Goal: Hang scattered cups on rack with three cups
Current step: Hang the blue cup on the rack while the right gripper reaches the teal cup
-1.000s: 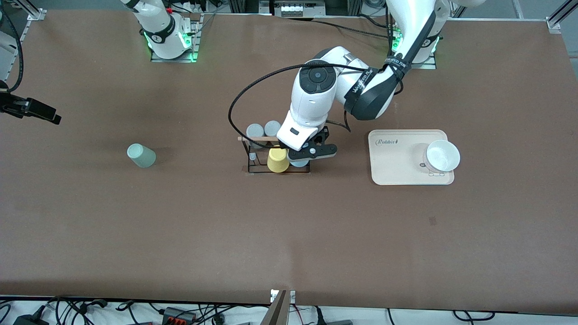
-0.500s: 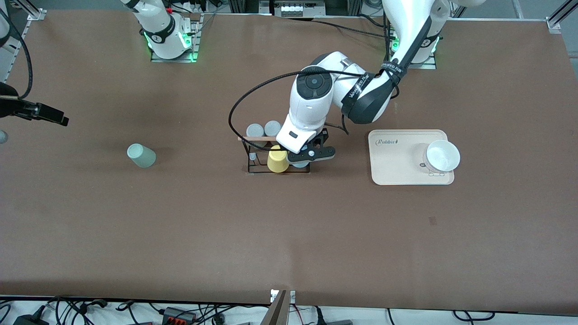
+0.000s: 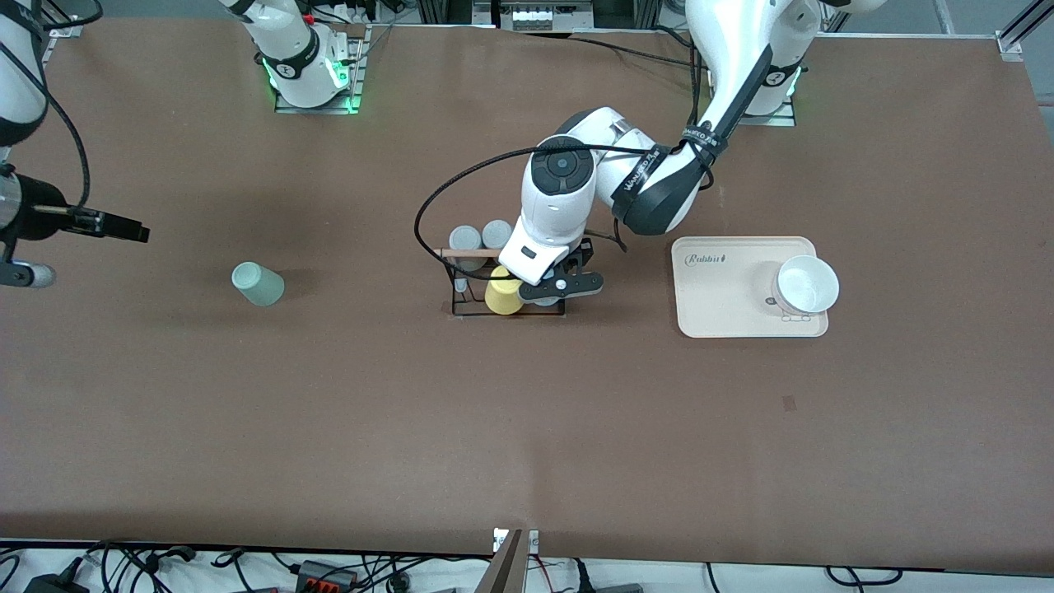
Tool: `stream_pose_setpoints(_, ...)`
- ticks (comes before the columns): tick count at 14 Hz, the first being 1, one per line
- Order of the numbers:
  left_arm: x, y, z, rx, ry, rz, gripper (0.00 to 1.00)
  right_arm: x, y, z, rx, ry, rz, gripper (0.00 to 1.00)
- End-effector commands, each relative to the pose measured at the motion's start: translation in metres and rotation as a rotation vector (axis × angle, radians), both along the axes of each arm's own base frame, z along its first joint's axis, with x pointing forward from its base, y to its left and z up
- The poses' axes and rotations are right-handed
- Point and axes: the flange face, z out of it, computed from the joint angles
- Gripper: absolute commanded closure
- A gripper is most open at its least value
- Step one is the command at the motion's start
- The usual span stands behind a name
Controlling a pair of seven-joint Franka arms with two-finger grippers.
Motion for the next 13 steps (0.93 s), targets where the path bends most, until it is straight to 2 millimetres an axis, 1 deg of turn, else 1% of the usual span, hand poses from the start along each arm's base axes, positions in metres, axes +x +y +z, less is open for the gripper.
stream_pose_setpoints(1,0.001,-0.007,-0.003,0.011,-0.016,-0.001,0.66,0.012,0.013,-0.033,0.060,0.043,-0.012,0.00)
stream_pose_setpoints(2,0.002,-0.006,-0.003,0.011,-0.018,-0.008,0.46,0.015,0.013,-0.044,0.062,0.055,-0.013,0.00)
stream_pose_setpoints(3,0.004,-0.004,-0.003,0.010,-0.020,-0.010,0.09,0.017,0.013,-0.056,0.064,0.064,-0.013,0.00)
stream_pose_setpoints(4,0.005,-0.003,0.000,0.013,-0.027,-0.011,0.00,0.017,0.013,-0.073,0.064,0.070,-0.016,0.00)
stream_pose_setpoints(6,0.007,-0.001,0.007,0.046,-0.070,-0.038,0.00,0.010,0.027,-0.108,0.058,0.044,-0.001,0.00)
stream_pose_setpoints(7,0.008,0.000,0.008,0.051,-0.073,-0.039,0.00,0.007,0.033,-0.120,0.053,0.042,-0.002,0.00)
stream_pose_setpoints(8,0.009,0.000,0.012,0.049,-0.079,-0.037,0.00,0.004,0.033,-0.128,0.040,0.042,-0.022,0.00)
stream_pose_setpoints(10,0.011,0.005,0.029,0.045,-0.094,-0.034,0.00,-0.003,0.044,-0.145,0.029,0.030,-0.014,0.00)
stream_pose_setpoints(11,0.013,0.012,0.039,0.056,-0.096,-0.054,0.00,-0.007,0.046,-0.154,0.027,0.018,-0.012,0.00)
stream_pose_setpoints(13,0.023,0.038,0.062,0.080,-0.083,-0.136,0.00,-0.012,0.044,-0.169,0.024,0.004,-0.016,0.00)
